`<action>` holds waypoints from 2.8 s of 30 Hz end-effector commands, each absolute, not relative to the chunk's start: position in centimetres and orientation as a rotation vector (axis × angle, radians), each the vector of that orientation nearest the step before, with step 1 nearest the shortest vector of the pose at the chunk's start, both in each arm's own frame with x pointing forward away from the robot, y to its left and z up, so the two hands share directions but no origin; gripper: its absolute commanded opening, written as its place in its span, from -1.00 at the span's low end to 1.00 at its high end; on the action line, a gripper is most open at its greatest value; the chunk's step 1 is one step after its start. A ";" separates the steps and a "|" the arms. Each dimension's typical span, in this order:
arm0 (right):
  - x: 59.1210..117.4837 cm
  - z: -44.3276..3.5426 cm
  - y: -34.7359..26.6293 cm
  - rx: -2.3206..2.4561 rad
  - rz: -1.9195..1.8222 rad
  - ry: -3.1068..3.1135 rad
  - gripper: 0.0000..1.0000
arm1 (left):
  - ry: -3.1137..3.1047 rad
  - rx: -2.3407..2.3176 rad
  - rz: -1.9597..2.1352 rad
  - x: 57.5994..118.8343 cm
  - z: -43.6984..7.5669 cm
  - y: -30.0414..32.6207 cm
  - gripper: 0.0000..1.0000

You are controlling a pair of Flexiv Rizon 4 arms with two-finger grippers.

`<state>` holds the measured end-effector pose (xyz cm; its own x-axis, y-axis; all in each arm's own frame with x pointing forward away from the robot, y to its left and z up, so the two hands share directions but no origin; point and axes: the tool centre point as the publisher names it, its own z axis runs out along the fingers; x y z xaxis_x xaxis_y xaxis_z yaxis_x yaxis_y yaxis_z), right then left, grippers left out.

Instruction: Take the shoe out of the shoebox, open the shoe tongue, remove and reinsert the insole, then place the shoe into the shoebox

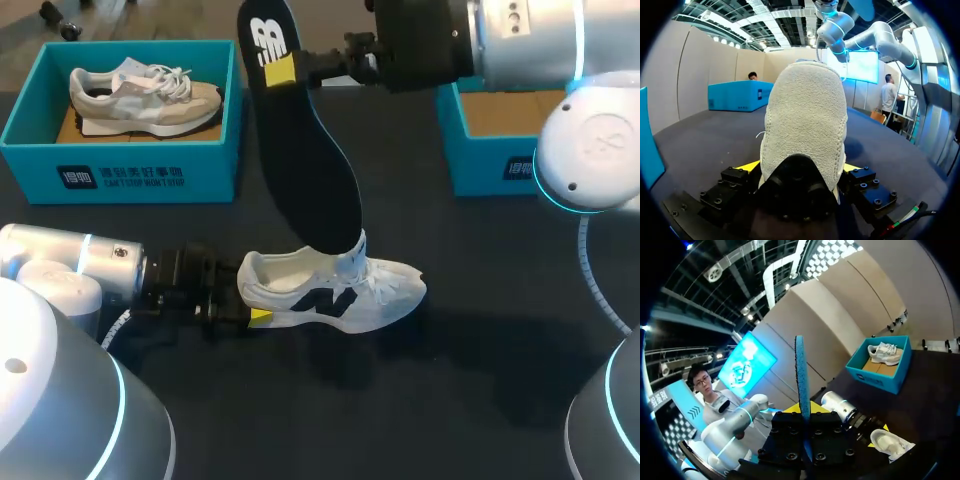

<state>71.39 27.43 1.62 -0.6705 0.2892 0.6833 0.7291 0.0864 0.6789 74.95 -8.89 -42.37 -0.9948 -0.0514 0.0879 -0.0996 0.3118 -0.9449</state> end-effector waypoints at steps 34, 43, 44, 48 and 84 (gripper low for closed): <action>63.9 5.0 19.8 -1.083 -1.724 -1.658 -1.00 | -2.511 0.147 1.814 74.9 -42.4 -9.0 -1.00; 61.5 5.1 20.7 -1.058 -1.704 -1.585 -1.00 | -2.511 0.147 1.814 74.9 -42.4 -9.0 -1.00; 61.2 5.1 20.8 -1.058 -1.704 -1.583 -1.00 | -2.511 0.147 1.814 74.9 -42.4 -9.0 -1.00; 60.1 5.0 21.3 -1.034 -1.686 -1.562 -1.00 | -2.511 0.147 1.814 74.9 -42.4 -9.0 -1.00; 58.0 9.0 20.9 -0.973 -1.772 -1.706 -1.00 | -2.511 0.147 1.814 74.9 -42.4 -9.0 -1.00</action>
